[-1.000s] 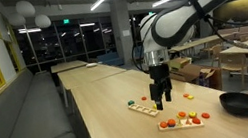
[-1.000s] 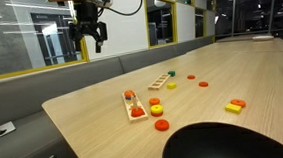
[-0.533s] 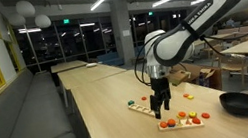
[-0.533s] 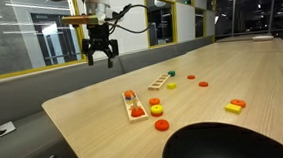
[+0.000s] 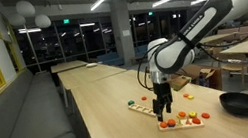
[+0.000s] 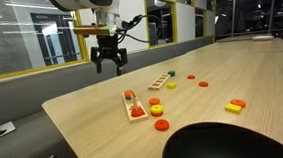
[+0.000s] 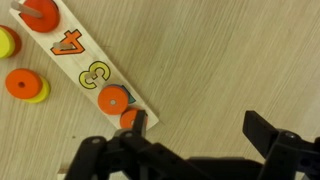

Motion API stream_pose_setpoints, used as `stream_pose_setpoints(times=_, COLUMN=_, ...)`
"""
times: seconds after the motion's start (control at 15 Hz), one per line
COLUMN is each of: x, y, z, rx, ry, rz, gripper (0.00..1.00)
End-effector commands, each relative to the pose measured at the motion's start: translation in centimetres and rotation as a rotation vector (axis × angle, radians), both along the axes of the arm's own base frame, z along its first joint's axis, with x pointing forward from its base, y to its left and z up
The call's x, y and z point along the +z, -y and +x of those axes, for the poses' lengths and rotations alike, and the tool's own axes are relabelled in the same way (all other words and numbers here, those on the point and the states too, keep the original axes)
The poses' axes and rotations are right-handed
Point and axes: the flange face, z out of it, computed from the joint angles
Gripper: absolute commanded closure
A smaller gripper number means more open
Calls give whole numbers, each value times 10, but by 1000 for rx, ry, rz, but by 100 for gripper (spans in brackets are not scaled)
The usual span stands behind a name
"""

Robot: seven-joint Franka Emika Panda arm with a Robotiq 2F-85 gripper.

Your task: Remove the second round orange object from the left and put it on the table

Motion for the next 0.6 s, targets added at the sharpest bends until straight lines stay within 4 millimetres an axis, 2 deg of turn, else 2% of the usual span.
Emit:
stream_pose_setpoints(times=0.0, x=-6, y=17, z=10, rx=3, ry=52, rz=-12, gripper=0)
stream_pose_setpoints(times=0.53, x=-29, y=44, z=21, rx=-32, ry=76, rz=-38, gripper=0)
